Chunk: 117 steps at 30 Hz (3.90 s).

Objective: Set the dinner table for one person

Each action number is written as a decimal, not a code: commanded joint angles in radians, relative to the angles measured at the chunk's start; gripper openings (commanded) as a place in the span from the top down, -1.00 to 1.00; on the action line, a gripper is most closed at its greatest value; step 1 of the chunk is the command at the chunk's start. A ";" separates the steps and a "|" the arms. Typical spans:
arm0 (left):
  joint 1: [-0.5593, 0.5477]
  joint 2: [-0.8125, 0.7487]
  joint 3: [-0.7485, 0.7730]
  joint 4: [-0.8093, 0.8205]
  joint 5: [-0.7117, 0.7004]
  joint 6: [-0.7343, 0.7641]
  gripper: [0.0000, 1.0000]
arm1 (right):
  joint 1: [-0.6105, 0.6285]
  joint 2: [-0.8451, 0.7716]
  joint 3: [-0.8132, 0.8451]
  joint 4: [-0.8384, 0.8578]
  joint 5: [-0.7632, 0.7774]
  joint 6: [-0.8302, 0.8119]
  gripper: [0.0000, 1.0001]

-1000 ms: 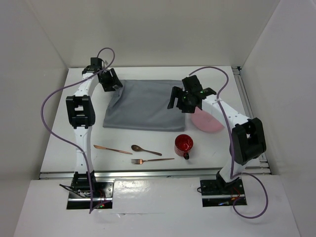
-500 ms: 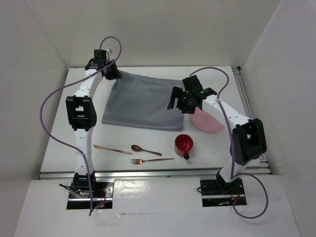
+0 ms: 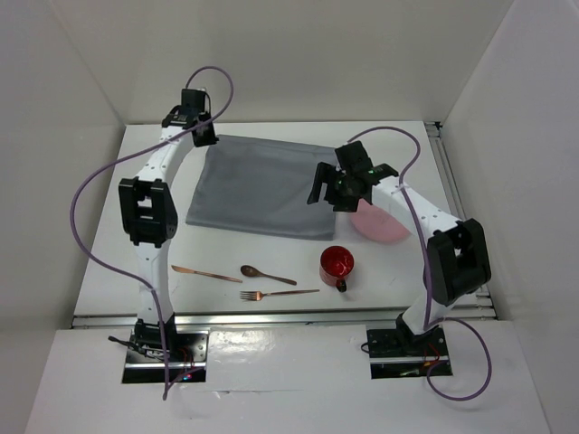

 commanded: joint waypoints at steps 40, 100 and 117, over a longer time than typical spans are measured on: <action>0.001 -0.418 -0.993 -0.004 0.195 -0.213 1.00 | -0.059 0.321 -0.051 0.018 0.099 0.072 0.93; -0.264 -1.124 -0.976 -0.165 0.060 -0.146 -0.99 | -0.610 -0.147 -0.455 0.175 0.131 0.107 0.93; -0.229 -1.217 -1.027 -0.135 0.008 -0.239 -0.99 | -0.170 -0.155 -0.013 0.078 0.115 0.083 1.00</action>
